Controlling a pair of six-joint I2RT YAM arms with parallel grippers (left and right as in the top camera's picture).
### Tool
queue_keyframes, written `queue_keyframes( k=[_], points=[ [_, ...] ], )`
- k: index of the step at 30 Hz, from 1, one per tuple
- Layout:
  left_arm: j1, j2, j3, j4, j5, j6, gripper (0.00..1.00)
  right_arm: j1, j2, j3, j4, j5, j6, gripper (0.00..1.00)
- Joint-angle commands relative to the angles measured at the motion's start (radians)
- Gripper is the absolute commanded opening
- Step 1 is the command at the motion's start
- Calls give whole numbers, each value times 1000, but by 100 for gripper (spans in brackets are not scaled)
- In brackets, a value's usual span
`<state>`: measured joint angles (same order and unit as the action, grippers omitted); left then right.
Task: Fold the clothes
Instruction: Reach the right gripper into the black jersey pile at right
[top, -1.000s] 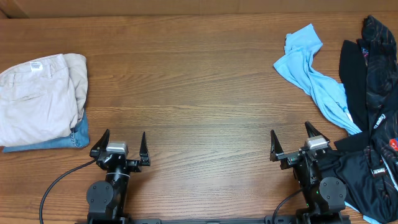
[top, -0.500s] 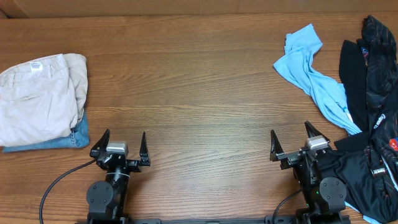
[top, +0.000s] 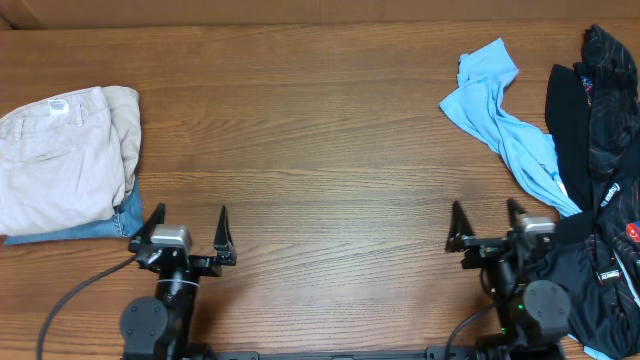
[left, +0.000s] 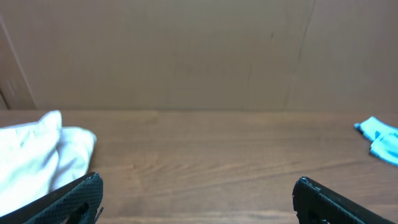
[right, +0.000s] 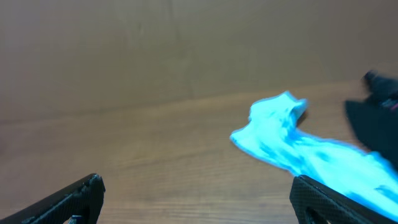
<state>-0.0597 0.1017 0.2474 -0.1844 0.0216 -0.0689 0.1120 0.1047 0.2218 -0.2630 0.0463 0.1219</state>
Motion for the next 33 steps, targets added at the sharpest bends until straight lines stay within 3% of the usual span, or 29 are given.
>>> queue_keyframes(
  k=[1, 13, 20, 26, 33],
  points=[
    [-6, 110, 106, -17, -3, 10, 100, -3, 89, 144, -35, 108, 13, 100],
    [-6, 635, 539, -339, -2, 10, 100, -31, 689, 604, -348, 140, 12, 100],
    [-6, 822, 750, -497, 61, 10, 100, -75, 948, 742, -376, 113, 7, 100],
    [-6, 845, 777, -468, 57, 9, 100, -296, 1027, 748, -402, 166, 201, 100],
    [-6, 846, 777, -469, 57, 9, 100, -594, 1155, 748, -380, 159, 158, 100]
  ],
)
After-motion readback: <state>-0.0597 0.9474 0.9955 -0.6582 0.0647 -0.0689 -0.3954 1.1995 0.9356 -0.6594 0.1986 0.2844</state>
